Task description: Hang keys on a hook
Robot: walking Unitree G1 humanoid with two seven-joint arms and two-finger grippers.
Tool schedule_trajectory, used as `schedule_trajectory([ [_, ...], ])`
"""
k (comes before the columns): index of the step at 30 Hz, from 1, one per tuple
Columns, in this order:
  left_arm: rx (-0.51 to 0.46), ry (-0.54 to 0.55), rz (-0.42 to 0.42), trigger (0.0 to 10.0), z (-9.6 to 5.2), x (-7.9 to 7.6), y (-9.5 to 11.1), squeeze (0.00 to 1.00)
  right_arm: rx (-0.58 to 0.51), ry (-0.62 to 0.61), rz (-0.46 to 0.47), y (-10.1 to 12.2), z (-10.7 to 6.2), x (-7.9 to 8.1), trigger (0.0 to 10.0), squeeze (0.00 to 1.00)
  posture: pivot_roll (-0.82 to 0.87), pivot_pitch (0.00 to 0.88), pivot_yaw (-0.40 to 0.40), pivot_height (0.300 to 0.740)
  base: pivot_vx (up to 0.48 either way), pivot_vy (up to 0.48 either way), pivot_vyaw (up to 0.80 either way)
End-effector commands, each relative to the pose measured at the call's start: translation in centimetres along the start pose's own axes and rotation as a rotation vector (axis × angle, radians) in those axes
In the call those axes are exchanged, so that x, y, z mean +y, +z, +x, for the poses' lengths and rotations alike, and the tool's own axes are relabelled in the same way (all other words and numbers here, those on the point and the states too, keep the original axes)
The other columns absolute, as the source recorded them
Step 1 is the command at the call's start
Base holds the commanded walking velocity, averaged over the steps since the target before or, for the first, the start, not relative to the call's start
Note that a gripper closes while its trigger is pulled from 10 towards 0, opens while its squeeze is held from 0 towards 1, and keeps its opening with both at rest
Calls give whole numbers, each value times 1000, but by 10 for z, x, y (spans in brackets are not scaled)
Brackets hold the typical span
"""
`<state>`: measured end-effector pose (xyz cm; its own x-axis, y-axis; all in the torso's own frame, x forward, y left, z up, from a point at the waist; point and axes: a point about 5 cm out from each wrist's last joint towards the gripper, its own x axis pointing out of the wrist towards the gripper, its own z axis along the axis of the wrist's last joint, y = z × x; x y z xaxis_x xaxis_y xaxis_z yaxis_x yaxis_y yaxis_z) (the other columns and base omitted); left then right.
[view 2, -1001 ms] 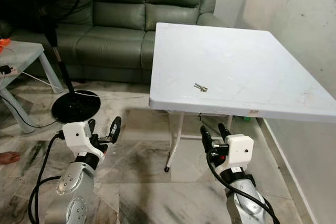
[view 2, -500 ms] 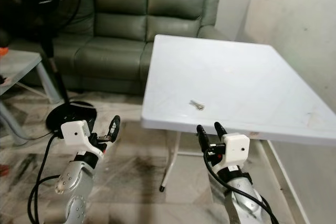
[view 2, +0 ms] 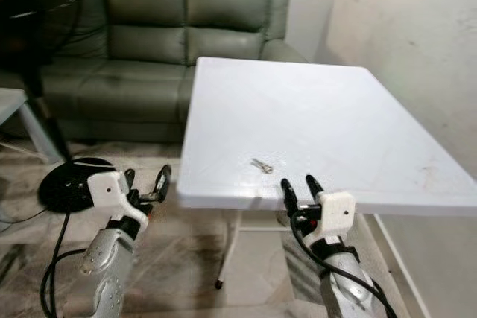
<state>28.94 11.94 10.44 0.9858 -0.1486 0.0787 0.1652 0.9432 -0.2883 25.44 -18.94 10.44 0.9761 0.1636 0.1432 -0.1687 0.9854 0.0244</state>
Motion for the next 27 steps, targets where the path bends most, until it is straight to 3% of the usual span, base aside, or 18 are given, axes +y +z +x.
schedule_trajectory([
  [1, -5, 21, -22, 10000, 0, 0, 0, 0, -21, 20, 7, 4, 4, 5, 10000, 0, 3, 29, -75, 740, 356, 0, 0],
  [15, -12, 32, -20, 10000, -2, -2, -1, 0, -14, 24, 35, 3, 3, 6, 10000, 0, 1, 35, -76, 740, 297, 0, 0],
  [16, -14, 26, -9, 10000, -2, -3, -1, 0, -16, 28, 39, 3, 3, 6, 10000, 216, 2, 37, -77, 740, 0, 0, 0],
  [18, -13, 17, 7, 10000, -2, -4, -1, 0, -19, 31, 44, 4, 3, 5, 10000, 216, 2, 37, -77, 740, 0, 0, 0],
  [19, -4, 31, -9, 10000, -2, -4, -2, 0, -30, 40, 63, 5, 3, 6, 10000, 1000, 2, 38, -78, 740, 0, 0, 0],
  [27, 20, -30, 5, 10000, -6, -13, -8, 0, -31, 63, 49, 7, 1, 4, 10000, 1000, 0, 45, -81, 740, 0, 0, 0],
])
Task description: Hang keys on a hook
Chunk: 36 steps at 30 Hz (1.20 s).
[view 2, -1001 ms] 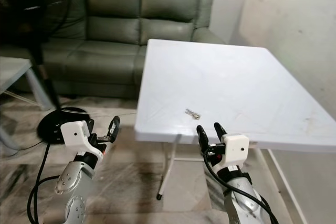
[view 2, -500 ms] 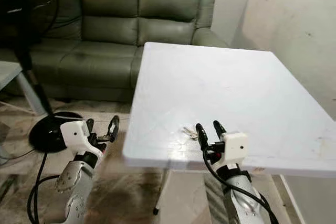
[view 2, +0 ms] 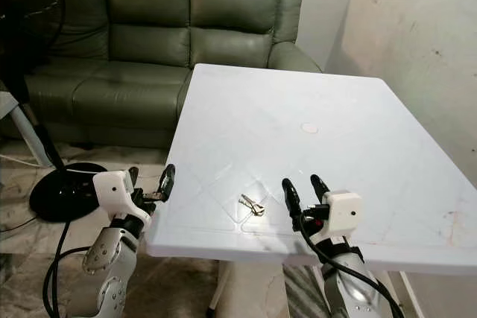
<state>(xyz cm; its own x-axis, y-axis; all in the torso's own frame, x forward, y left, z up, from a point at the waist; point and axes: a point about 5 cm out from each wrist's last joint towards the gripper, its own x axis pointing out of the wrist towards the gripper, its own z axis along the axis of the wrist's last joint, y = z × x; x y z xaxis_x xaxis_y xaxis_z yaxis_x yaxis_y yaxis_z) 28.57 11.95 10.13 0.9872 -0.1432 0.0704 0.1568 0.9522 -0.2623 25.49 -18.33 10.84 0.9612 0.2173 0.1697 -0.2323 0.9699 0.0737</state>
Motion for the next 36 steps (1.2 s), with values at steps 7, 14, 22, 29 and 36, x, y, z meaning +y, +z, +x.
schedule_trajectory([
  [7, 47, -209, 78, 10000, -10, -39, -11, 0, 69, 91, -102, 1, 0, -3, 10000, 1000, -2, 55, -85, 740, 0, 0, 0],
  [14, 68, -256, 77, 10000, -21, -49, -16, 0, 153, 207, -128, 0, 10, 8, 10000, 0, 1, 65, -92, 740, 0, 0, 0],
  [22, 78, -266, 79, 10000, -28, -52, -17, 0, 190, 255, -87, 0, 24, 27, 10000, 0, 5, 69, -96, 740, 0, 0, 0],
  [29, 82, -278, 80, 10000, -30, -55, -17, 0, 246, 227, -40, -2, 40, 33, 10000, 0, 6, 83, -100, 740, 0, 0, 0],
  [36, 81, -263, 68, 10000, -31, -53, -14, 0, 386, 189, -111, -12, 43, 26, 10000, 0, 8, 102, -104, 740, 0, 0, 0],
])
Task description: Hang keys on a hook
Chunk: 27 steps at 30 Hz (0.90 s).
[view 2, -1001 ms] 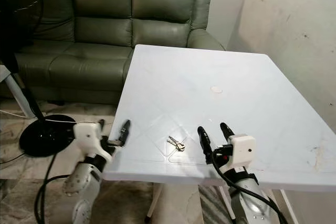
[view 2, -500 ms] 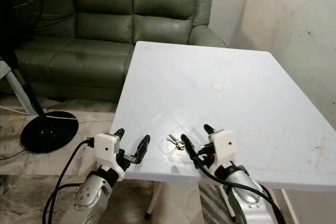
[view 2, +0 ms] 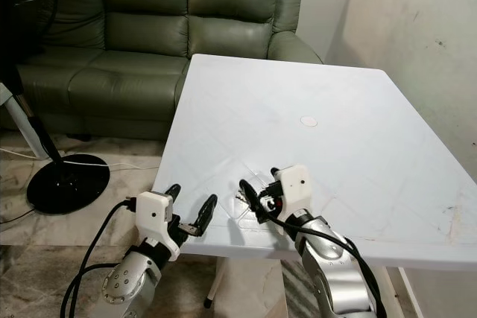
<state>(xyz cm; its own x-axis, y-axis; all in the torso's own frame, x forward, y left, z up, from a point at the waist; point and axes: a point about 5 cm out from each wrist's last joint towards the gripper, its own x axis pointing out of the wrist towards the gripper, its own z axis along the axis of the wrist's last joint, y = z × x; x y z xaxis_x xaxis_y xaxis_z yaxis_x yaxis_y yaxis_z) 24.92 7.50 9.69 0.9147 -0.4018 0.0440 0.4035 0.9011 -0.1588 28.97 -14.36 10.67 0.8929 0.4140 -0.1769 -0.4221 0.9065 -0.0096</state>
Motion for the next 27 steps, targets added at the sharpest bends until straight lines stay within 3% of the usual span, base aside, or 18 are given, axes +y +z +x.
schedule_trajectory([
  [1, -5, -6, -21, 10000, 1, -6, 2, 0, 35, -15, -21, -1, 1, -4, 10000, 0, 8, 102, -104, 740, 0, 0, 0],
  [10, -7, 10, -40, 10000, 0, -6, 3, 0, 93, 23, -98, -9, -10, -11, 10000, 0, 2, 109, -105, 740, 0, 0, 0],
  [14, -8, 14, -43, 10000, 1, -5, 3, 0, 75, 123, -82, -11, -19, -9, 10000, 0, -2, 113, -104, 740, 0, 0, 0],
  [27, -6, 19, -51, 10000, 1, -5, 3, 0, 73, 141, -50, -10, -17, -4, 10000, 0, -1, 111, -103, 740, 0, 0, 0],
])
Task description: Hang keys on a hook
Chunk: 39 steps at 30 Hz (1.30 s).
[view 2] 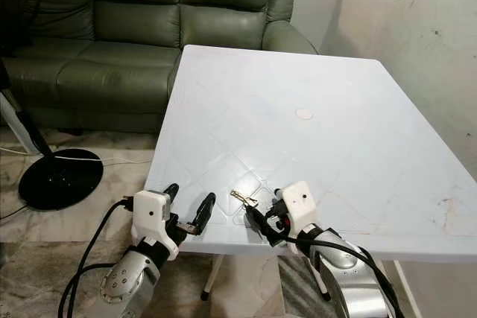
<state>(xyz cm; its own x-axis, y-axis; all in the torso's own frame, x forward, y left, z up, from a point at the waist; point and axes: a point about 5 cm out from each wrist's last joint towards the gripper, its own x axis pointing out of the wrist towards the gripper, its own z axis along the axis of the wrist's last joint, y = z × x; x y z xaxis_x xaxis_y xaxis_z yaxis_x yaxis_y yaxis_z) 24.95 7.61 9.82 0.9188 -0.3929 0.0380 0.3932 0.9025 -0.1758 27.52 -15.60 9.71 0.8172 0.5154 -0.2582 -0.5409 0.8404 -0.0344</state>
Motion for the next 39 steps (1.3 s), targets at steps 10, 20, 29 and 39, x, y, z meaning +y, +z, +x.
schedule_trajectory([
  [10, -13, 16, -38, 10000, 1, -6, 2, 0, -31, 18, 24, 6, 2, 9, 10000, 0, 9, 101, -114, 740, 0, 0, 0],
  [20, -17, 27, -43, 10000, 2, -5, 3, 0, -14, -10, 89, 5, 10, 25, 10000, 0, 16, 97, -118, 740, 0, 0, 0],
  [29, -19, 32, -55, 10000, 2, -5, 3, 0, 17, -81, 85, 1, 12, 31, 4471, 0, 9, 102, -114, 740, 0, 0, 0],
  [39, -18, 29, -57, 10000, 3, -6, 3, 0, 23, -142, 91, 1, 10, 26, 0, 0, 4, 107, -114, 740, 0, 0, 0],
])
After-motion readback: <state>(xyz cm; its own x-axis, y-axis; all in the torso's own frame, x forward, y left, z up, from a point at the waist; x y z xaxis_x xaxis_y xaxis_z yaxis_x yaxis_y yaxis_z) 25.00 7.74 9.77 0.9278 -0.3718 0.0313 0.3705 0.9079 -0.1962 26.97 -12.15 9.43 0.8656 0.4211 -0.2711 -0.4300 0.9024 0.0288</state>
